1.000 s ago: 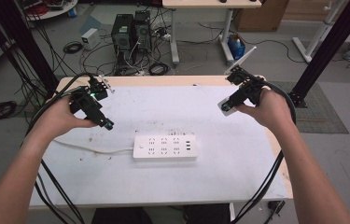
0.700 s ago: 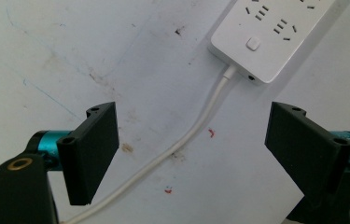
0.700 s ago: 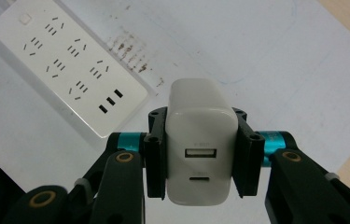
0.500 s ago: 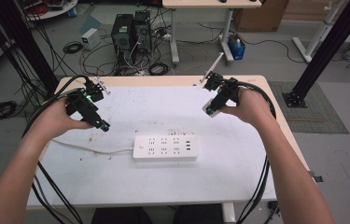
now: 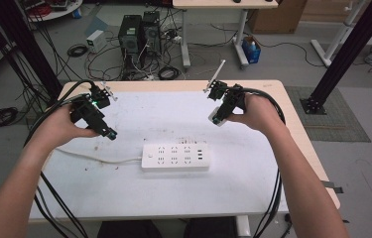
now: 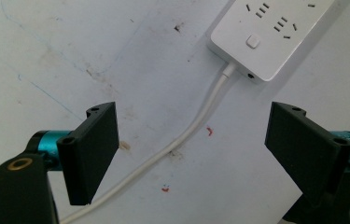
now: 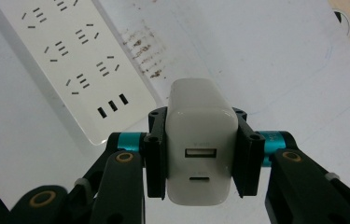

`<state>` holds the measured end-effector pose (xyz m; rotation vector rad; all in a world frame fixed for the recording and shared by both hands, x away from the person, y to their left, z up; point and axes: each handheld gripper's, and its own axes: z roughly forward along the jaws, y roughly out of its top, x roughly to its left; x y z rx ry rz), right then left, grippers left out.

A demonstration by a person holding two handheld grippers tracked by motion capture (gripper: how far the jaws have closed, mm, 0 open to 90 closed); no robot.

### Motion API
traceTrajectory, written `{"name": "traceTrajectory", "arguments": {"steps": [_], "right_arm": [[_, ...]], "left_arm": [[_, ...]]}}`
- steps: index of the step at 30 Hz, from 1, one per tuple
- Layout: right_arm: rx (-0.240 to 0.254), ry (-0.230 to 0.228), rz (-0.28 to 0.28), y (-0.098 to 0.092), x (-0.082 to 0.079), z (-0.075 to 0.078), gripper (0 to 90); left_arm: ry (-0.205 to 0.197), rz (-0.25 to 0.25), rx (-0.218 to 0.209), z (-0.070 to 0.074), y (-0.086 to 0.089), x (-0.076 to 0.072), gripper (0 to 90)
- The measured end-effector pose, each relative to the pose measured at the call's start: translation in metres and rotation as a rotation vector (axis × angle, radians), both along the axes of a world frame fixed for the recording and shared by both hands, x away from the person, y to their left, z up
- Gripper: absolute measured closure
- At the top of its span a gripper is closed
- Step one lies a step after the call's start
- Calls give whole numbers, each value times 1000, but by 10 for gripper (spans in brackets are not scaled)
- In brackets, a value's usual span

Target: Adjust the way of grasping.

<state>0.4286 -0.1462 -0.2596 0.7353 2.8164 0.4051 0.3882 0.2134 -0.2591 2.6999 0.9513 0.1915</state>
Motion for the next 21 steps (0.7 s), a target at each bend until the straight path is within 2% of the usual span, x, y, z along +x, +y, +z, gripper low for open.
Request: {"name": "traceTrajectory", "arguments": {"steps": [4,19,21], "right_arm": [[-8,1,27,4,1,-3,623],[-3,0,34,8,2,-5,623],[-10,4,31,7,3,-4,624]], "left_arm": [[0,0,-6,0,-2,0,177],[2,-4,-4,0,-3,1,177],[7,-13,8,0,-3,2,177]]}}
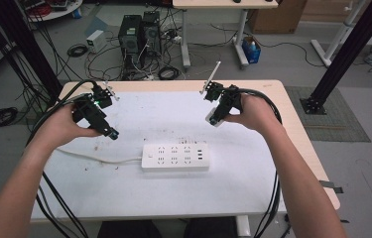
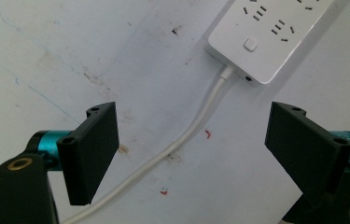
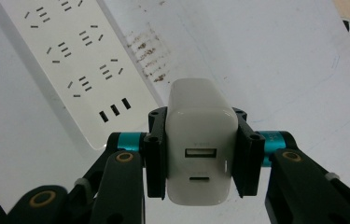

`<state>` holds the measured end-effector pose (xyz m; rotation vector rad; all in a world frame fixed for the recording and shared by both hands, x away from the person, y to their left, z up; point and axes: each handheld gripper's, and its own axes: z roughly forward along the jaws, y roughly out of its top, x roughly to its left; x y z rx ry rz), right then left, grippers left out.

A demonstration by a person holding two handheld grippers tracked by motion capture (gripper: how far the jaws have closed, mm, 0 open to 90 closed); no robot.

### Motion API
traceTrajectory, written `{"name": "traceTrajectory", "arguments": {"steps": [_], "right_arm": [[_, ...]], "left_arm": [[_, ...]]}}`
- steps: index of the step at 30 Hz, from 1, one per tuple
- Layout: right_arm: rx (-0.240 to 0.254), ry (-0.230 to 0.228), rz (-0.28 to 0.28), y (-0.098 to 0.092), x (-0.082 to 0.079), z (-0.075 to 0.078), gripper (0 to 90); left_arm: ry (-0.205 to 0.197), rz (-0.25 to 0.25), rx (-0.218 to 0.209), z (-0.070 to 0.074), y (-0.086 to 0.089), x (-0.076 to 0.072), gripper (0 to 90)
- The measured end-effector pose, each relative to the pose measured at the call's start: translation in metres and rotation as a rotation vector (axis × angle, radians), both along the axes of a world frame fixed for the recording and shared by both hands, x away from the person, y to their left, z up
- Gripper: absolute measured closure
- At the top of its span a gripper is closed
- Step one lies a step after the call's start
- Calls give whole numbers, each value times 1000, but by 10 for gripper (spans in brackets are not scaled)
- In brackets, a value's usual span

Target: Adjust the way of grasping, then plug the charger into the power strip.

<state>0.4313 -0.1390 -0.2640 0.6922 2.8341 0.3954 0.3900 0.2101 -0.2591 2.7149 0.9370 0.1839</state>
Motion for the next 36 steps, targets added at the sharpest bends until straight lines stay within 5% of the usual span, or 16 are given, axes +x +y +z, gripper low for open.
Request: {"name": "traceTrajectory", "arguments": {"steps": [36], "right_arm": [[7,2,4,-2,0,3,624]], "left_arm": [[-2,4,-13,-2,-2,2,177]]}}
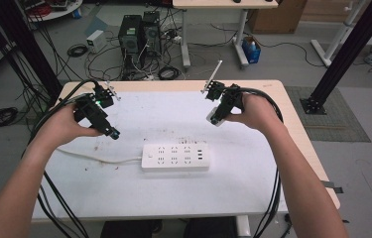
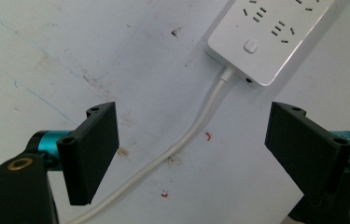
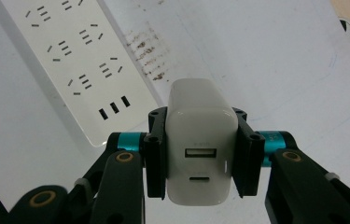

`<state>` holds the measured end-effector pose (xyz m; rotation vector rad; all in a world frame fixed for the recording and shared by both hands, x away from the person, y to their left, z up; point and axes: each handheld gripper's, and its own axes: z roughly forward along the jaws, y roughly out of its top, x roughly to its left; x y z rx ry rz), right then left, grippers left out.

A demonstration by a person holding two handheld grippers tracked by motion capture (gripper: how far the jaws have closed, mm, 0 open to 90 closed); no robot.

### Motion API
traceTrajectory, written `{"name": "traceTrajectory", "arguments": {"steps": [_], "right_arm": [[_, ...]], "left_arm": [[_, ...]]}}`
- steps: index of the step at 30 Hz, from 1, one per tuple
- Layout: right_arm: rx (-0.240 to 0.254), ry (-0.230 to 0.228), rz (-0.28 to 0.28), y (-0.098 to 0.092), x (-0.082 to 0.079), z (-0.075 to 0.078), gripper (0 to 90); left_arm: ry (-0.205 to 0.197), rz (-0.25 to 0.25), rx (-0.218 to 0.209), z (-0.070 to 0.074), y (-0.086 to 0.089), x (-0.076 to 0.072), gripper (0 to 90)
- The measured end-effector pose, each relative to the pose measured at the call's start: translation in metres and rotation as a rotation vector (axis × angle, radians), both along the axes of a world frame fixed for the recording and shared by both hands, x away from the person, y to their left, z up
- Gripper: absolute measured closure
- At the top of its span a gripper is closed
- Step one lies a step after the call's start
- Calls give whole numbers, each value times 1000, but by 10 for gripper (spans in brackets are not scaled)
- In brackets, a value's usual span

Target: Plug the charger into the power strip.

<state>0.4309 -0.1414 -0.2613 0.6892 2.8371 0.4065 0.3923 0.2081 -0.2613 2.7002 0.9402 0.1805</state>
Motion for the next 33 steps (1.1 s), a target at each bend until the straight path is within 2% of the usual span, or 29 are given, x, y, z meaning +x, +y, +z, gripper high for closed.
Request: {"name": "traceTrajectory", "arguments": {"steps": [7,10,13,20,23,25,29,31,33], "right_arm": [[-8,10,18,6,0,-3,624],[-14,17,57,11,1,-7,623],[-34,21,73,18,2,-11,623],[-69,37,163,40,4,-27,623],[-108,53,188,50,1,-35,624],[-126,55,231,56,-1,-42,624],[-166,70,281,68,-5,-52,624],[-178,80,322,75,-8,-58,624],[-187,93,344,81,-11,-63,624]], "left_arm": [[-1,-5,-2,0,-1,0,177],[1,-5,-4,0,-1,1,177],[-3,-8,-9,0,-2,0,177],[-5,-11,-9,1,-3,-4,177],[-5,-21,1,2,-3,-6,177],[-8,-20,-3,2,-3,-8,177],[-9,-11,-9,1,-2,-10,177],[-11,-3,-17,0,-2,-12,177],[-5,-13,-6,0,0,-12,177]]}}
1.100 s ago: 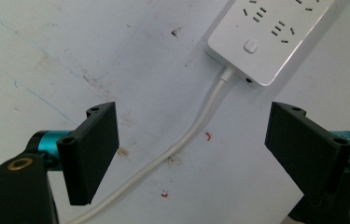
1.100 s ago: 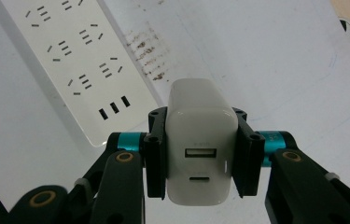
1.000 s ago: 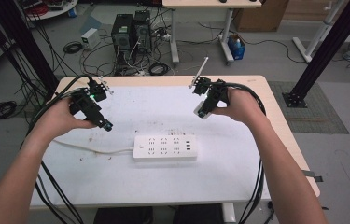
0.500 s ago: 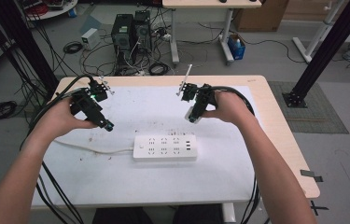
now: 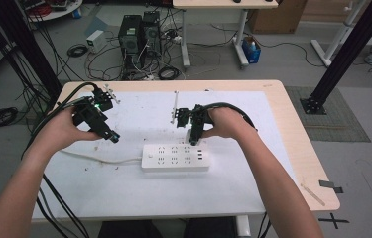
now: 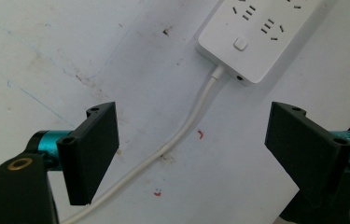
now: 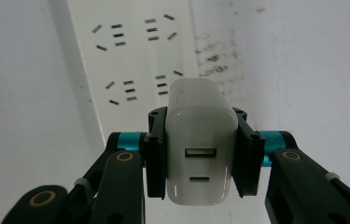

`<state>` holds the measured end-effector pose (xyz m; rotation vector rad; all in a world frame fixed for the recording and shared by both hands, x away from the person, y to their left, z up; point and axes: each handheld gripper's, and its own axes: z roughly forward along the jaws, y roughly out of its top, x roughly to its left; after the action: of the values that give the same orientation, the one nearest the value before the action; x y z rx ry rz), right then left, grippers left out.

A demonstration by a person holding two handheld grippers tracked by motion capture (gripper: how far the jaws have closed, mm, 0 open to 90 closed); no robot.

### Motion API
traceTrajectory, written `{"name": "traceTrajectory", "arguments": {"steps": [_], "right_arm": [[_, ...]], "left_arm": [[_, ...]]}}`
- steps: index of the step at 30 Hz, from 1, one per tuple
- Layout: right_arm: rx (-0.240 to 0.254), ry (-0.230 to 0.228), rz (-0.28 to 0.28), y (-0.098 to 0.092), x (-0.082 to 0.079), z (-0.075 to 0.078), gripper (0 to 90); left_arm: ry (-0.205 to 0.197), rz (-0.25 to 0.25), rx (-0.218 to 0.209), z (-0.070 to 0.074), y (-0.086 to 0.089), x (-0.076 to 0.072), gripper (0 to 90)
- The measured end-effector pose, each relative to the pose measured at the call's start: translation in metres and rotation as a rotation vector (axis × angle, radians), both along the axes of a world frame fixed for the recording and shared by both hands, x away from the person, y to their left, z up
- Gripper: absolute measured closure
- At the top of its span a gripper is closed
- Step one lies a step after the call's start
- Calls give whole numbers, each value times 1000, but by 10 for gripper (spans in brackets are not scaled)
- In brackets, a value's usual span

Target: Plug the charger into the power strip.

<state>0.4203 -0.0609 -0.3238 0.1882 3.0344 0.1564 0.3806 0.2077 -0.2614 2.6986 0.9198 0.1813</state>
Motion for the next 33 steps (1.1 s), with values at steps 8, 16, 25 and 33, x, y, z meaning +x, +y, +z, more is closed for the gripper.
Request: {"name": "traceTrajectory", "arguments": {"steps": [8,16,25,33], "right_arm": [[-31,27,61,15,-2,-14,623],[-50,44,78,21,-3,-19,624],[-80,51,125,26,-3,-24,627],[-119,42,133,33,-6,-28,629]], "left_arm": [[-2,15,-15,-3,2,-2,177],[4,12,-6,-4,5,-2,177],[10,15,-11,-7,6,-2,177],[18,11,-9,-11,5,-1,177]]}}
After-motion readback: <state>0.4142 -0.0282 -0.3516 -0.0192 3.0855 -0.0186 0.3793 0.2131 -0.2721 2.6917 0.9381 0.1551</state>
